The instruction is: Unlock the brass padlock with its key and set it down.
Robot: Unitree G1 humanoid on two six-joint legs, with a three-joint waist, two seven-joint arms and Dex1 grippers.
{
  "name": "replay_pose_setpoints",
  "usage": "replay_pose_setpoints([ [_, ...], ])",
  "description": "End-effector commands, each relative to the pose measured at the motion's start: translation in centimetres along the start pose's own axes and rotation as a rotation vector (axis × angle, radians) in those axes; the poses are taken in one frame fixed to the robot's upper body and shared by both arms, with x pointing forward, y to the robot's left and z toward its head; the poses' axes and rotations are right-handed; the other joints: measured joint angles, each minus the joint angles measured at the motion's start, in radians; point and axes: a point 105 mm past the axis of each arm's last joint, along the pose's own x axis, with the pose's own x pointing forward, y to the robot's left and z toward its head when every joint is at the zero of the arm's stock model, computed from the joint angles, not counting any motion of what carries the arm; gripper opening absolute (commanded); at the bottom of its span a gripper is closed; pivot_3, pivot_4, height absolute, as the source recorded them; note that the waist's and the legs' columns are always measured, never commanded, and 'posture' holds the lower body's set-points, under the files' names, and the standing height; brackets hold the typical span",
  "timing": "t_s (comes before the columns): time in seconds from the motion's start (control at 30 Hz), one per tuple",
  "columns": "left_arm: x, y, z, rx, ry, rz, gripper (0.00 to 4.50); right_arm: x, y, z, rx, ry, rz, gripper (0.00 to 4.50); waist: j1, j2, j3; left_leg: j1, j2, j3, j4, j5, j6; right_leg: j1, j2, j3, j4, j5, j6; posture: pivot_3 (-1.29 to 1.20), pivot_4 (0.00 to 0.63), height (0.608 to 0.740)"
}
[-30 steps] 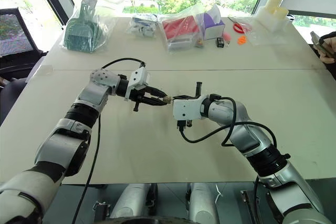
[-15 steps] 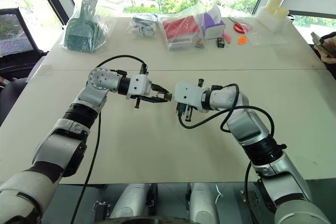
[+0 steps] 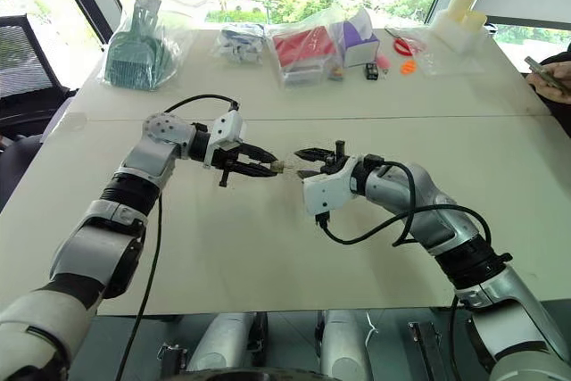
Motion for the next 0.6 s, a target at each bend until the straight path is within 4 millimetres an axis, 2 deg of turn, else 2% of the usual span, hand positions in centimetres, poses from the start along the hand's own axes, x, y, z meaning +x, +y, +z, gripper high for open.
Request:
replay_pose_setpoints([
  [0.03,-0.6,0.6,2.6,0.036,-0.053,-0.01,0.72,-0.6,-2.0,0.7,-0.078,-0.062,-0.107,3.97,-0.006,0.0,0.0,0.0,0.0,0.0,0.0,0.0,0.0,0.0,0.0,0.0,0.0,0.0,0.0,0.0,0.15,0.74],
  [0.47,-0.6,0.3,3.4,0.007,-0.076,-0.034,0.72,1.0,-1.9,1.8,-0.088,-0.14,-0.118,3.97,-0.006,0.0,0.0,0.0,0.0,0.0,0.0,0.0,0.0,0.0,0.0,0.0,0.0,0.0,0.0,0.0,0.15,0.74],
  [0.57,-0.5,0.2,3.3,0.01,-0.072,-0.036,0.72,1.1,-2.1,1.8,-0.091,-0.146,-0.121,3.22,-0.006,0.0,0.0,0.0,0.0,0.0,0.0,0.0,0.0,0.0,0.0,0.0,0.0,0.0,0.0,0.0,0.15,0.74],
  [0.6,-0.5,0.2,3.4,0.009,-0.073,-0.036,0.72,1.1,-2.1,1.8,-0.091,-0.147,-0.121,2.72,-0.006,0.0,0.0,0.0,0.0,0.0,0.0,0.0,0.0,0.0,0.0,0.0,0.0,0.0,0.0,0.0,0.15,0.74],
])
